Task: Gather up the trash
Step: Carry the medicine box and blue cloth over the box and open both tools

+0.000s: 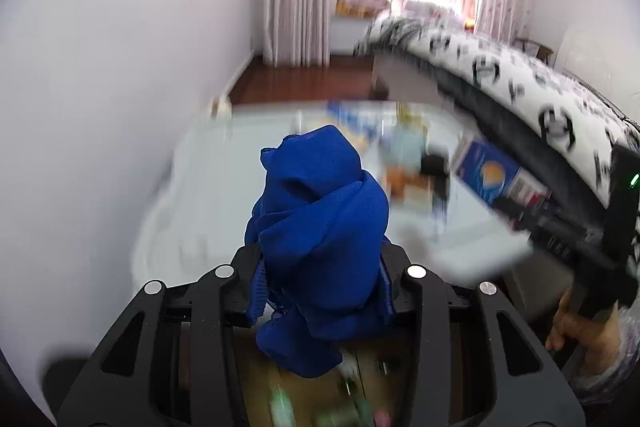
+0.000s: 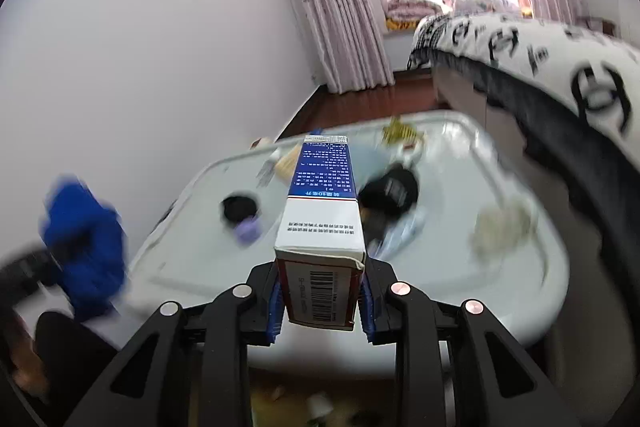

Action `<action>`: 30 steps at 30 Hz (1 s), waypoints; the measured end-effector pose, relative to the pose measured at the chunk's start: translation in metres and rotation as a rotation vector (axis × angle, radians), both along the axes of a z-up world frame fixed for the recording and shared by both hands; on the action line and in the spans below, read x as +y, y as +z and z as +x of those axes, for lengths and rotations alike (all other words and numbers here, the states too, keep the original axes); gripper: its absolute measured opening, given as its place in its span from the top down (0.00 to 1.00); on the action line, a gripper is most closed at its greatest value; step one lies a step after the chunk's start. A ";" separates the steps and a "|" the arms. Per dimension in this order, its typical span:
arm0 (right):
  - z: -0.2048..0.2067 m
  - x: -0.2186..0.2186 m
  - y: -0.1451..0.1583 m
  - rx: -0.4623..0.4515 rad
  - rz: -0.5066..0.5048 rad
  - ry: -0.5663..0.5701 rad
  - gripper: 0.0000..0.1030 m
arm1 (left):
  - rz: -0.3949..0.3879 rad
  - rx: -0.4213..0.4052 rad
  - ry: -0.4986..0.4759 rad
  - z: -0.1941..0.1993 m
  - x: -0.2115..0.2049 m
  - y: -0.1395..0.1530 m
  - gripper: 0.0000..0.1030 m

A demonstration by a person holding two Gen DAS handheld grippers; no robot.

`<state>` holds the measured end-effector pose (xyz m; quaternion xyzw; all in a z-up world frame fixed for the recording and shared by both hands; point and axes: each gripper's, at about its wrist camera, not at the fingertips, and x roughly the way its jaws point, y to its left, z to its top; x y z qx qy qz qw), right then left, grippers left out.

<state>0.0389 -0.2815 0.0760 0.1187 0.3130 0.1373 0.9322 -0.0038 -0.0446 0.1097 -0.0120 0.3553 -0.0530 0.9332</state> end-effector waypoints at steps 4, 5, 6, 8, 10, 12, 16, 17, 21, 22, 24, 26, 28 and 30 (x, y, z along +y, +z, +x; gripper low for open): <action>-0.057 0.024 -0.019 0.067 0.009 0.021 0.71 | 0.009 0.155 -0.006 -0.035 0.001 -0.082 0.61; -0.069 0.032 -0.026 0.093 0.001 0.037 0.71 | 0.030 0.214 -0.013 -0.038 0.000 -0.101 0.61; -0.075 0.037 -0.031 0.116 -0.010 0.052 0.71 | 0.042 0.263 -0.011 -0.038 0.001 -0.112 0.61; -0.085 0.052 -0.047 0.190 -0.051 0.093 0.71 | 0.006 0.344 0.005 -0.034 0.010 -0.125 0.61; -0.087 0.061 -0.055 0.227 -0.083 0.121 0.71 | -0.022 0.363 0.024 -0.032 0.019 -0.129 0.61; -0.087 0.070 -0.058 0.231 -0.129 0.140 0.71 | -0.025 0.376 0.020 -0.030 0.017 -0.132 0.61; -0.083 0.072 -0.065 0.264 -0.138 0.144 0.71 | -0.019 0.383 -0.002 -0.030 0.014 -0.134 0.60; -0.082 0.071 -0.067 0.274 -0.138 0.144 0.71 | -0.018 0.387 -0.007 -0.030 0.015 -0.135 0.60; -0.077 0.076 -0.075 0.318 -0.171 0.145 0.38 | 0.012 0.447 -0.036 -0.031 0.007 -0.144 0.31; -0.080 0.076 -0.076 0.316 -0.184 0.136 0.30 | 0.036 0.453 -0.029 -0.030 0.005 -0.145 0.27; -0.081 0.074 -0.071 0.292 -0.169 0.137 0.30 | 0.055 0.452 -0.028 -0.030 0.003 -0.145 0.22; -0.079 0.068 -0.063 0.269 -0.134 0.129 0.30 | 0.059 0.452 -0.025 -0.030 0.003 -0.145 0.22; -0.066 0.056 -0.050 0.248 -0.089 0.111 0.30 | 0.052 0.457 -0.021 -0.028 0.005 -0.146 0.22; -0.037 0.038 -0.034 0.234 -0.045 0.078 0.30 | 0.033 0.465 -0.015 -0.026 0.007 -0.147 0.22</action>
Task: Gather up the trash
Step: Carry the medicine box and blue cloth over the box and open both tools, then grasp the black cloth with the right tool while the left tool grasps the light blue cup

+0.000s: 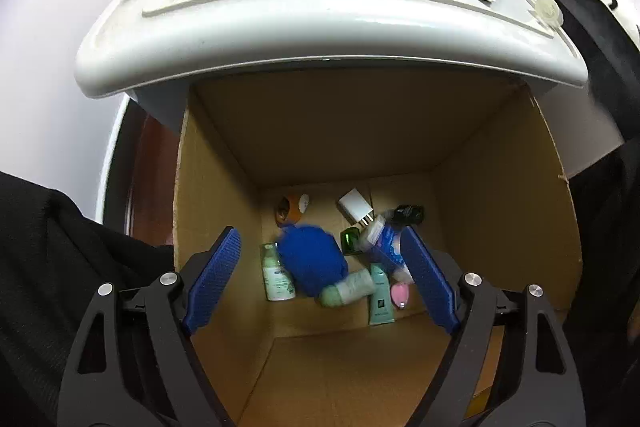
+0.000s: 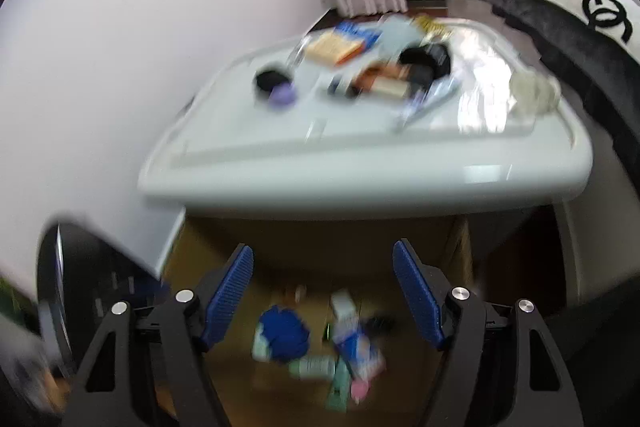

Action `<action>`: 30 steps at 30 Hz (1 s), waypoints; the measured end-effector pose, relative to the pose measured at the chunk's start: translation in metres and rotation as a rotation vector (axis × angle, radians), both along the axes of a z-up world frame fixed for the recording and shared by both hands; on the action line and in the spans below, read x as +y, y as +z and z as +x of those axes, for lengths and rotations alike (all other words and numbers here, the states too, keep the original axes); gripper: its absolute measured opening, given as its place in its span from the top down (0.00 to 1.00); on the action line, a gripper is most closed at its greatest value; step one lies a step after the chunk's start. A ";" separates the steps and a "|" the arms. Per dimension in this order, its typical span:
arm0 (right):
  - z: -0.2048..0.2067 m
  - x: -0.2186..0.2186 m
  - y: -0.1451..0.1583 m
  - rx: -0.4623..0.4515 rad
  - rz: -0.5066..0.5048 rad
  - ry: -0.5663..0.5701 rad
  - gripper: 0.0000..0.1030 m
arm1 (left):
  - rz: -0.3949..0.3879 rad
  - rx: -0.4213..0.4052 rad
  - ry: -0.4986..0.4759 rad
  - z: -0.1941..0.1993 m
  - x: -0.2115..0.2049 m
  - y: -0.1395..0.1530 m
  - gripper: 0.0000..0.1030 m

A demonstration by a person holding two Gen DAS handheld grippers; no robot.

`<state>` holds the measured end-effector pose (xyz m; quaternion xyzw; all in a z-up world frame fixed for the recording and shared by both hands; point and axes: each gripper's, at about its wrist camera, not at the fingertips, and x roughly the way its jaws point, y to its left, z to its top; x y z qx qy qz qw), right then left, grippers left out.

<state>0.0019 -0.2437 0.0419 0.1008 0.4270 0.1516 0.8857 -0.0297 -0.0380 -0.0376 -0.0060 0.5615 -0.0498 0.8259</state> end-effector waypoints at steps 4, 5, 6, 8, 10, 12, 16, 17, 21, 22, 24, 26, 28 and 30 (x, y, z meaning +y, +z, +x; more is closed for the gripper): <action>0.084 -0.039 0.022 -0.008 0.041 -0.113 0.30 | -0.031 0.008 0.007 0.003 0.003 -0.005 0.22; 0.108 -0.046 0.022 0.003 0.033 -0.136 0.30 | -0.032 0.012 0.005 0.006 0.002 -0.006 0.22; 0.136 -0.053 0.019 0.022 0.015 -0.158 0.30 | -0.034 0.017 0.000 0.006 0.002 -0.009 0.22; 0.176 -0.061 0.010 0.055 -0.023 -0.194 0.30 | -0.038 0.031 -0.007 0.007 0.000 -0.014 0.22; 0.213 -0.067 -0.005 0.119 -0.033 -0.215 0.32 | -0.037 0.045 -0.010 0.009 0.001 -0.019 0.22; 0.235 -0.069 -0.013 0.147 0.009 -0.214 0.32 | -0.041 0.047 -0.019 0.007 0.002 -0.021 0.22; 0.264 -0.068 -0.032 0.190 0.047 -0.220 0.53 | -0.029 0.051 -0.041 0.005 -0.002 -0.026 0.22; 0.268 -0.067 -0.041 0.227 0.037 -0.217 0.77 | -0.024 0.058 -0.045 0.005 -0.003 -0.029 0.22; 0.265 -0.059 -0.036 0.182 -0.027 -0.186 0.87 | -0.028 0.057 -0.034 0.005 -0.002 -0.030 0.22; 0.260 -0.060 -0.028 0.160 -0.016 -0.184 0.87 | -0.028 0.053 -0.033 0.005 -0.003 -0.030 0.22; 0.240 -0.067 -0.003 0.098 0.021 -0.190 0.87 | -0.029 0.037 -0.030 0.005 -0.002 -0.025 0.22; 0.216 -0.075 0.023 0.027 0.051 -0.200 0.87 | -0.054 -0.011 -0.035 0.003 0.000 -0.011 0.22; 0.183 -0.086 0.045 -0.040 0.101 -0.207 0.86 | -0.069 -0.077 -0.058 0.006 -0.003 0.009 0.22; 0.161 -0.098 0.055 -0.081 0.135 -0.217 0.85 | -0.051 -0.153 -0.092 0.022 -0.012 0.035 0.22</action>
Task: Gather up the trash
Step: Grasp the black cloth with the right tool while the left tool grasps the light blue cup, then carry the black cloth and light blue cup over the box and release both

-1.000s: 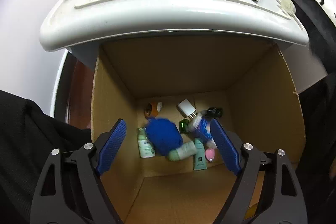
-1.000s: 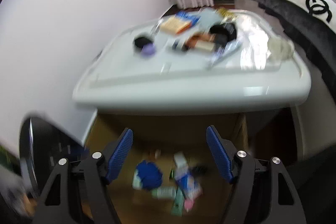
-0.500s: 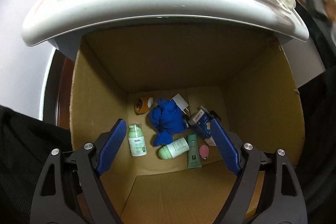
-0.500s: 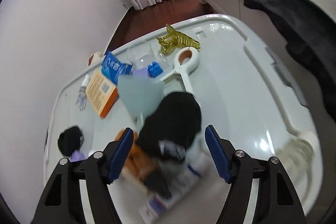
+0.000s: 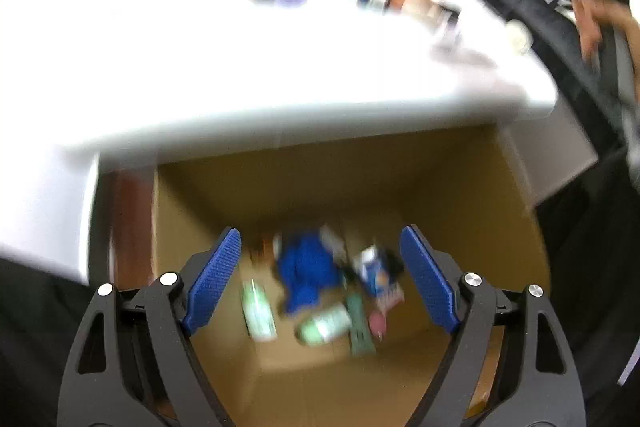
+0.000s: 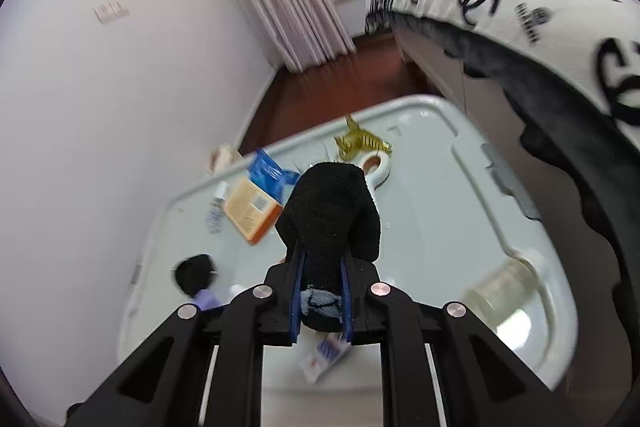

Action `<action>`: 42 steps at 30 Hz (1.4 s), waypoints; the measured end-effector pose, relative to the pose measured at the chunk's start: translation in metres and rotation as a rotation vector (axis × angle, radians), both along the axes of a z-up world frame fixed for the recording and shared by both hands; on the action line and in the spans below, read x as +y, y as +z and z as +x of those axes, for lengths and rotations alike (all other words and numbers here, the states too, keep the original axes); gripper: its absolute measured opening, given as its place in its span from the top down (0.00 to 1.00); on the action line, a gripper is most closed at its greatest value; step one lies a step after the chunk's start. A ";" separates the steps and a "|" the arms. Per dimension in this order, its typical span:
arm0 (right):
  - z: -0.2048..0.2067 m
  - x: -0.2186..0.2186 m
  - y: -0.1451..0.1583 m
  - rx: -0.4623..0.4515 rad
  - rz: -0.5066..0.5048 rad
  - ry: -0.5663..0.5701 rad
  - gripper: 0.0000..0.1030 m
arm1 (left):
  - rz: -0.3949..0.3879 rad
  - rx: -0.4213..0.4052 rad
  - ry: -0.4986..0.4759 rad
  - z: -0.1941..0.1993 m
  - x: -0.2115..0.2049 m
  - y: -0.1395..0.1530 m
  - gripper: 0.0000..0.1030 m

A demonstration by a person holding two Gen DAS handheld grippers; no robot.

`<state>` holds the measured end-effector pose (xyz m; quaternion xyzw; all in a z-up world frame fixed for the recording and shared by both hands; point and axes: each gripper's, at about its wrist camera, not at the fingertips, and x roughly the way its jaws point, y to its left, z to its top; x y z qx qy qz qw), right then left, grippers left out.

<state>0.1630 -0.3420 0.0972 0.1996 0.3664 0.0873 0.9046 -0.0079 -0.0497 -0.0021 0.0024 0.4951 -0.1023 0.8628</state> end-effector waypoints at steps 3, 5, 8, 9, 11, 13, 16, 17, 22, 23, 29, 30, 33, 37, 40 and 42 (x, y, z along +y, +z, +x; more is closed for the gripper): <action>-0.022 -0.021 0.011 -0.050 0.024 -0.048 0.85 | -0.065 -0.039 -0.013 0.057 -0.020 0.032 0.13; -0.024 -0.033 0.016 -0.072 0.026 -0.087 0.85 | -0.126 -0.072 -0.026 0.108 -0.044 0.049 0.13; -0.029 -0.061 0.021 -0.094 0.037 -0.164 0.85 | -0.059 -0.088 -0.117 0.181 -0.098 0.059 0.13; -0.032 -0.072 0.021 -0.090 0.046 -0.193 0.85 | -0.014 -0.093 -0.148 0.199 -0.114 0.059 0.13; -0.037 -0.086 0.020 -0.086 0.074 -0.211 0.85 | 0.089 -0.120 -0.171 0.231 -0.141 0.055 0.13; -0.041 -0.094 0.020 -0.086 0.075 -0.220 0.85 | 0.145 -0.124 -0.183 0.263 -0.159 0.044 0.13; -0.040 -0.094 0.019 -0.084 0.071 -0.206 0.85 | 0.155 -0.095 -0.183 0.296 -0.173 0.027 0.13; -0.040 -0.093 0.019 -0.086 0.081 -0.198 0.85 | 0.155 -0.090 -0.178 0.302 -0.174 0.024 0.13; -0.038 -0.087 0.020 -0.096 0.075 -0.171 0.84 | 0.153 -0.098 -0.154 0.332 -0.181 0.002 0.33; -0.036 -0.083 0.020 -0.093 0.071 -0.160 0.84 | 0.162 -0.095 -0.159 0.334 -0.181 -0.001 0.42; -0.027 -0.065 0.018 -0.081 0.030 -0.130 0.84 | 0.145 -0.183 -0.167 0.303 -0.171 0.024 0.43; -0.025 -0.064 0.018 -0.083 0.021 -0.125 0.84 | 0.127 -0.202 -0.168 0.290 -0.165 0.040 0.43; -0.023 -0.056 0.019 -0.094 0.011 -0.107 0.84 | 0.070 -0.280 -0.160 0.246 -0.141 0.094 0.43; -0.028 -0.037 0.020 -0.131 -0.027 -0.068 0.84 | 0.024 -0.382 -0.135 0.168 -0.105 0.160 0.43; -0.041 -0.014 0.015 -0.149 -0.058 -0.018 0.84 | 0.015 -0.424 -0.095 0.099 -0.070 0.182 0.42; -0.063 0.003 0.010 -0.152 -0.060 0.031 0.84 | 0.020 -0.407 -0.038 0.056 -0.044 0.172 0.42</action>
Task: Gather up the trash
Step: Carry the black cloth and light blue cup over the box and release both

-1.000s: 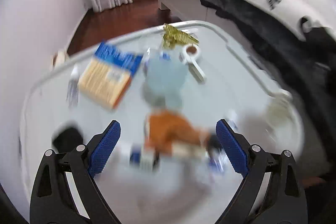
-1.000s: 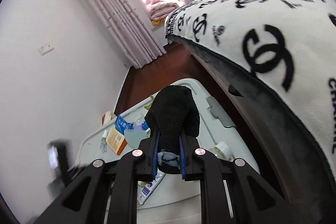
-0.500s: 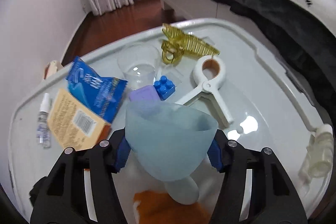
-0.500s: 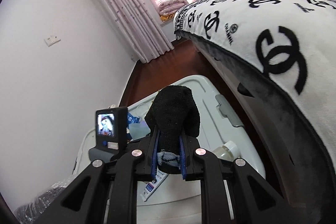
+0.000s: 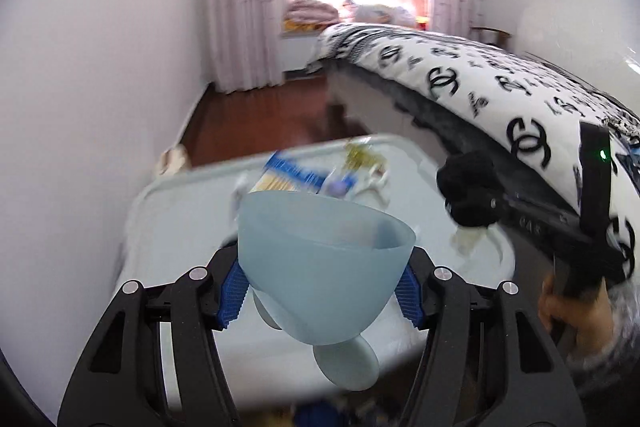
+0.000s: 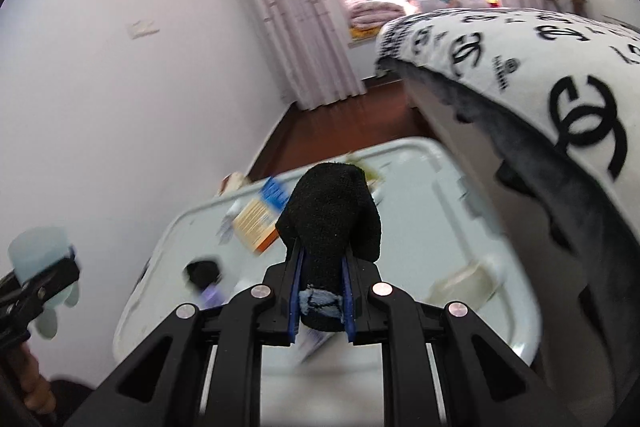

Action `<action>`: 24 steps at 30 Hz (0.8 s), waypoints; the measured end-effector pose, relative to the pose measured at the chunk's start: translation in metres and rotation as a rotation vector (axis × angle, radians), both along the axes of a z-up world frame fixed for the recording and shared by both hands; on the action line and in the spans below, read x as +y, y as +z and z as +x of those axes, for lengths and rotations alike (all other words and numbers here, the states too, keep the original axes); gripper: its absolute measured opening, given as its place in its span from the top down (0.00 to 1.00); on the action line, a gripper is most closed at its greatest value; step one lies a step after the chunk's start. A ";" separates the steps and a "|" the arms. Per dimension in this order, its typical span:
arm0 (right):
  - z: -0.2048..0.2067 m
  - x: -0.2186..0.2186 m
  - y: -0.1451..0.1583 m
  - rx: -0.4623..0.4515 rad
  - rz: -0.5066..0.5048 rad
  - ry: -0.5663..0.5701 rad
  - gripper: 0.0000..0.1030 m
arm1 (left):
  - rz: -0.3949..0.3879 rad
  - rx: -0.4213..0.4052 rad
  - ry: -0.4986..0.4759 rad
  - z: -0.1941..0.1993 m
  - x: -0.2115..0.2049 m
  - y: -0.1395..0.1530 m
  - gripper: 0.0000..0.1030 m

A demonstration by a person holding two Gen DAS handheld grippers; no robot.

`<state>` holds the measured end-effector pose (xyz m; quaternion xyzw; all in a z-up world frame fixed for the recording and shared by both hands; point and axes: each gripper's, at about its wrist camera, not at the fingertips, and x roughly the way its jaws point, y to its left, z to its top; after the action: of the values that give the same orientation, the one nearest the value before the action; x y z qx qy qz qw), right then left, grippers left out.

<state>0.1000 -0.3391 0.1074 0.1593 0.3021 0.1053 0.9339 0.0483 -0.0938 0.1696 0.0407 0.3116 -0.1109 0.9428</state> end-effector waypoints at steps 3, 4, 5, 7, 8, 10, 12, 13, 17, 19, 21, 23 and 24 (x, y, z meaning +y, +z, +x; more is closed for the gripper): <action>-0.052 0.032 -0.018 0.024 0.000 0.069 0.84 | -0.032 0.095 0.075 -0.049 0.031 -0.046 0.42; -0.067 0.040 -0.025 0.042 0.003 0.082 0.84 | -0.050 0.136 0.095 -0.059 0.039 -0.067 0.42; -0.081 0.048 -0.033 0.061 0.009 0.094 0.84 | -0.065 0.198 0.127 -0.070 0.048 -0.098 0.42; -0.112 0.067 -0.054 0.126 0.011 0.124 0.84 | -0.057 0.306 0.155 -0.080 0.055 -0.140 0.42; -0.125 0.079 -0.069 0.178 -0.001 0.150 0.84 | -0.039 0.352 0.158 -0.085 0.056 -0.159 0.42; -0.135 0.095 -0.091 0.271 -0.024 0.198 0.84 | 0.013 0.466 0.147 -0.084 0.055 -0.187 0.42; -0.135 0.109 -0.110 0.358 -0.044 0.238 0.84 | -0.021 0.504 0.136 -0.081 0.060 -0.193 0.42; -0.134 0.114 -0.113 0.373 -0.069 0.253 0.84 | -0.017 0.501 0.130 -0.081 0.059 -0.193 0.42; -0.131 0.124 -0.119 0.397 -0.113 0.267 0.82 | -0.006 0.525 0.112 -0.082 0.056 -0.200 0.42; -0.129 0.127 -0.124 0.422 -0.117 0.260 0.75 | -0.009 0.558 0.120 -0.083 0.059 -0.206 0.42; -0.128 0.128 -0.128 0.440 -0.120 0.252 0.52 | 0.015 0.604 0.138 -0.081 0.061 -0.215 0.24; -0.130 0.127 -0.124 0.422 -0.125 0.236 0.45 | 0.061 0.616 0.169 -0.078 0.061 -0.218 0.17; -0.130 0.125 -0.121 0.409 -0.110 0.234 0.45 | 0.061 0.611 0.171 -0.078 0.061 -0.217 0.17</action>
<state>-0.0305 -0.2138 -0.0137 0.0901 0.5068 0.1618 0.8420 -0.0297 -0.0326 -0.0478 0.0075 0.5859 -0.0288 0.8099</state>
